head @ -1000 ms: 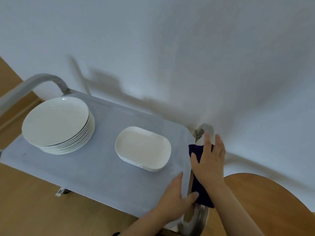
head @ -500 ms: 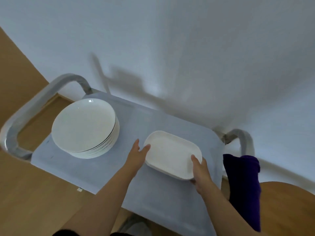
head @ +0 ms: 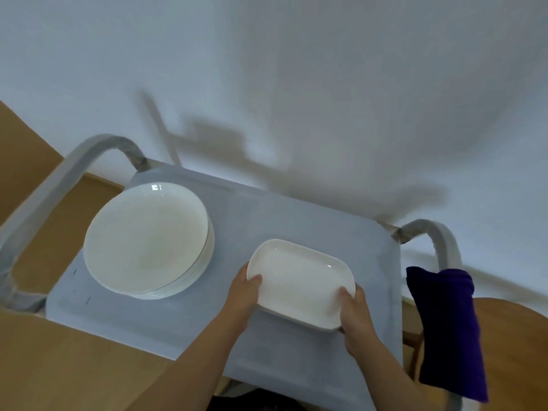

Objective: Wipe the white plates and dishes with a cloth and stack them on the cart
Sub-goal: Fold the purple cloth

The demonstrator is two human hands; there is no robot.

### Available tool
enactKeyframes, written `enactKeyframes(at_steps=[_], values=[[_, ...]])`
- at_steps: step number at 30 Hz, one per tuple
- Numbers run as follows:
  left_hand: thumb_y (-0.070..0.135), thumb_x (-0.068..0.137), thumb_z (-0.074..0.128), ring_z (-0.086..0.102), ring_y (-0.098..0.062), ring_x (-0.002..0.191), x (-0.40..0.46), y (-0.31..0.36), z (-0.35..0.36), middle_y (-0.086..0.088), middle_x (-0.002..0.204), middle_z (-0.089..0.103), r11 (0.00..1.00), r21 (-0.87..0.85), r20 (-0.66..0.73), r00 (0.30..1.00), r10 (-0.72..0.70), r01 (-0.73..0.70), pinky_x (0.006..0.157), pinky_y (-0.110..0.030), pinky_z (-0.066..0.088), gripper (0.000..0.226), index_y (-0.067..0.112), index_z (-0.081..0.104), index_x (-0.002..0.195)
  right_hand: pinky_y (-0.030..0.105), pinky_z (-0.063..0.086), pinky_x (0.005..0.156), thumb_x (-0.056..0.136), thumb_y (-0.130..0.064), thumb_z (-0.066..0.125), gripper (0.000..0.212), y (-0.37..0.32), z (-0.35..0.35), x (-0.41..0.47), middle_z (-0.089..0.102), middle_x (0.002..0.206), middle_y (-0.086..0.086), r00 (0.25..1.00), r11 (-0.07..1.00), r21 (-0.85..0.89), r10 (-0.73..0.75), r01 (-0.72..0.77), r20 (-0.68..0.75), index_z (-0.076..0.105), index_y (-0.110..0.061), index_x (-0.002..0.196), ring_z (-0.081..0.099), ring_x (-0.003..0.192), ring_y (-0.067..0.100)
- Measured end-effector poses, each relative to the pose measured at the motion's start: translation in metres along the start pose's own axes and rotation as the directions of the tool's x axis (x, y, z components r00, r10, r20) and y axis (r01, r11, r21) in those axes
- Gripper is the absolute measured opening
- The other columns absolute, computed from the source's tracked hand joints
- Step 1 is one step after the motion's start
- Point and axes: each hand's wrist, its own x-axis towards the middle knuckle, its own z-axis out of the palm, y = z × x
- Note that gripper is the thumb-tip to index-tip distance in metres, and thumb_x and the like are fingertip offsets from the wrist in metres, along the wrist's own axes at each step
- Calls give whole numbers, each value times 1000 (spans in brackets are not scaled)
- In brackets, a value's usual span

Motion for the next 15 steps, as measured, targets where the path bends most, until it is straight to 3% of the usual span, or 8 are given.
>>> enactKeyframes(at_steps=[4,6,8,10,12,15], values=[[15,96,49,56,-22,105,-6,3,-5,-7,124,57,1000,-14,54,998,-8,8,87,-32,43,38,13,48,134,49,42,98,100,-23,37,39,1,0,-5,47,132,10,1000,1000,-7,-1,1,-11,34,-17,139,47,111,29],[23,95,52,55,-24,114,-10,7,-5,-9,133,54,999,-30,87,996,-12,14,96,-35,44,44,12,45,137,49,39,100,99,-25,41,43,-2,0,-8,45,135,13,999,998,-64,-27,25,-27,34,-14,140,46,117,32],[30,94,54,43,-26,130,-16,8,-8,-9,148,39,999,-46,73,997,-27,30,109,-38,34,59,11,33,145,50,32,106,96,-27,47,51,-8,1,-15,40,140,17,989,965,-243,-125,102,-81,32,-9,142,38,126,36],[35,93,54,32,-23,137,-26,2,-18,-7,153,27,995,-93,-20,999,-41,39,109,-37,27,68,11,24,149,48,21,112,94,-24,52,57,-17,7,-30,33,145,19,937,864,-425,-337,269,-91,30,-5,143,28,134,35],[38,93,52,33,-21,134,-37,-12,-35,-5,153,27,979,-203,-144,989,-24,-5,106,-36,28,66,13,26,148,42,22,111,93,-20,53,52,-27,21,-49,35,143,15,864,792,-407,-503,456,-10,35,-6,139,30,133,30],[49,89,49,22,-26,142,-53,-26,-69,-4,157,17,930,-362,-262,964,-41,-59,112,-43,22,80,22,8,152,26,34,94,94,-22,52,30,-41,55,-80,50,127,0,842,816,-216,-499,536,206,48,-20,125,48,114,16]])
